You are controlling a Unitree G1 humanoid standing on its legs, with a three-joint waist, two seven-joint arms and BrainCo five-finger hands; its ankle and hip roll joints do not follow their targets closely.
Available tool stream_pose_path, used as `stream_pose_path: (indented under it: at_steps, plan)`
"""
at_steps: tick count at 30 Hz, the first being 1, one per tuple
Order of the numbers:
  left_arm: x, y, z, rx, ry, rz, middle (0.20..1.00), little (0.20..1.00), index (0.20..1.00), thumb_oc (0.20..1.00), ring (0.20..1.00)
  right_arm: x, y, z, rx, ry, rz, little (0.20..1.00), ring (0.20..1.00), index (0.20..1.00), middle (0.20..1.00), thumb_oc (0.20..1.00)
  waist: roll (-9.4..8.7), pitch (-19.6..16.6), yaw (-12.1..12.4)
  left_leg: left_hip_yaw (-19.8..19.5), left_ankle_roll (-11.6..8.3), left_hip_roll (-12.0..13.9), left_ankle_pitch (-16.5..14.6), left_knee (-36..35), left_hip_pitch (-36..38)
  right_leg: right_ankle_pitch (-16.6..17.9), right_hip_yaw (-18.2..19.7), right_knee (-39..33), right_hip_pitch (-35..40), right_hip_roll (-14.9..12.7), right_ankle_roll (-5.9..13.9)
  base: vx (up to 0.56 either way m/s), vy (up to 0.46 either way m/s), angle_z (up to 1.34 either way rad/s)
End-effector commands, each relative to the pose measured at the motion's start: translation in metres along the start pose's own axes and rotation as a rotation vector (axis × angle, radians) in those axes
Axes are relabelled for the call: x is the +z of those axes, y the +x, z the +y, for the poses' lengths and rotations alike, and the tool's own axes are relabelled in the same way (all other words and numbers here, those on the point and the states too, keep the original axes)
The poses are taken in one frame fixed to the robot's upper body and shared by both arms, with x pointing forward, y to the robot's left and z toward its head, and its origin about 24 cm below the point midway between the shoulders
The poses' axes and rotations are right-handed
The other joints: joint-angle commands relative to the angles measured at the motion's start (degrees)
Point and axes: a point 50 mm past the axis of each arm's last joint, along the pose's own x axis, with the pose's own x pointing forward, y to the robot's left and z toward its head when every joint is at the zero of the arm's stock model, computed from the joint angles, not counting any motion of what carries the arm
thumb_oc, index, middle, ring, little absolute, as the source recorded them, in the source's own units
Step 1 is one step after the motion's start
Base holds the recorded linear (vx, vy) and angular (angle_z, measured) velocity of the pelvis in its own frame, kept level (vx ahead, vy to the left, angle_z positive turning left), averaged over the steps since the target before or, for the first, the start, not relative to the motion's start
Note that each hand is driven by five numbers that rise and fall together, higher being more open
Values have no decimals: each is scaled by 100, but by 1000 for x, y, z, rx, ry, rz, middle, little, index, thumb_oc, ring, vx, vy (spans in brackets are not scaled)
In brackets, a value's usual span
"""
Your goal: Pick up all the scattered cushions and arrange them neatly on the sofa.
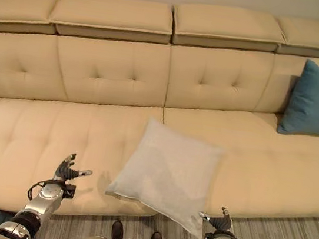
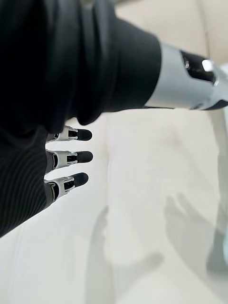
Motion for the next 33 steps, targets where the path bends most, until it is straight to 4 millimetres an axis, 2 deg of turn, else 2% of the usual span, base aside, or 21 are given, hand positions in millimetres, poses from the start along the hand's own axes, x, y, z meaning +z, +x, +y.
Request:
stream_pose_path:
  at_steps: [1,2,4,5,6,8,10,15,16,18,23,25,27,29,33]
  plan:
    - [48,17,5,62,-38,-156,1000,1000,1000,1000,1000,44,13,-13,-74,69,-121,1000,1000,1000,1000,1000,-232,209,-18,-258,-178,-38,-646,510,-606,636,-56,35,-903,-284,623,-185,9,-18]
    - [48,18,5,62,-38,-157,1000,1000,1000,1000,1000,44,13,-13,-75,70,-122,1000,1000,1000,1000,1000,-231,191,-17,-257,-178,-37,-652,529,-642,635,-54,46,-937,-284,622,-192,17,-29]
    - [72,24,2,68,-33,-216,1000,1000,1000,1000,1000,70,17,-15,-88,100,-190,1000,1000,1000,1000,1000,-230,319,-78,-235,-184,-45,-603,713,-1108,725,-16,166,-1361,-290,621,-175,20,-49]
    - [95,31,3,85,-30,-267,1000,1000,1000,1000,1000,95,19,-15,-99,126,-250,1000,1000,1000,1000,1000,-248,386,-104,-185,-199,-60,-559,913,-1563,810,-29,255,-1730,-289,604,-155,14,-44]
    - [95,31,3,85,-30,-267,1000,1000,1000,1000,1000,95,19,-15,-99,126,-250,1000,1000,1000,1000,1000,-248,386,-104,-185,-199,-60,-559,913,-1563,810,-29,255,-1730,-289,604,-149,31,-33]
    - [121,40,10,116,-4,-307,1000,1000,1000,1000,1000,134,19,-15,-105,171,-345,1000,1000,1000,1000,1000,-297,422,-162,-174,-209,-94,-472,1070,-2124,953,-32,293,-2250,-313,589,-80,58,-21]
    - [132,42,14,127,9,-325,1000,1000,1000,1000,1000,150,18,-14,-105,180,-390,1000,1000,1000,1000,1000,-333,437,-198,-160,-205,-109,-455,1099,-2300,1045,14,283,-2435,-335,629,-21,65,-4]
    - [162,44,12,113,5,-405,1000,1000,1000,1000,1000,166,17,-15,-112,195,-431,1000,1000,1000,1000,1000,-359,466,-212,-169,-221,-148,-384,1025,-2498,1165,74,178,-2652,-409,684,11,51,-8]
    - [172,42,3,84,-6,-439,1000,1000,1000,1000,1000,166,17,-15,-112,199,-429,1000,1000,1000,1000,1000,-354,479,-208,-196,-227,-175,-366,989,-2521,1179,55,154,-2685,-420,688,0,0,0]
    - [176,41,0,73,-6,-454,1000,1000,1000,1000,1000,166,17,-15,-113,204,-427,1000,1000,1000,1000,1000,-350,487,-210,-212,-232,-185,-355,973,-2537,1182,46,151,-2709,-428,696,-2,4,11]
    - [205,34,-25,-4,-44,-538,1000,1000,1000,1000,1000,179,16,-13,-116,227,-447,1000,1000,1000,1000,1000,-352,595,-209,-306,-252,-232,-281,966,-2850,1227,-47,183,-3009,-484,701,-37,-11,10]
    - [209,33,-27,-9,-52,-549,1000,1000,1000,1000,1000,182,16,-14,-120,233,-455,1000,1000,1000,1000,1000,-352,615,-215,-312,-253,-233,-270,976,-2911,1234,-50,184,-3059,-492,703,-27,-4,8]
    - [222,30,-33,-28,-66,-587,1000,1000,1000,1000,1000,194,14,-16,-126,254,-481,1000,1000,1000,1000,1000,-350,677,-228,-321,-252,-244,-253,1013,-3096,1280,-68,196,-3233,-519,716,-40,4,-3]
    - [225,29,-37,-38,-67,-594,1000,1000,1000,1000,1000,201,13,-18,-131,266,-504,1000,1000,1000,1000,1000,-341,708,-236,-335,-247,-249,-246,1039,-3220,1293,-59,214,-3359,-526,715,-16,6,3]
    - [239,26,-48,-69,-69,-615,1000,1000,1000,1000,1000,227,4,-8,-103,306,-571,1000,1000,1000,1000,1000,-341,761,-283,-371,-249,-259,-217,1138,-3718,1354,-46,237,-3803,-555,720,-24,3,6]
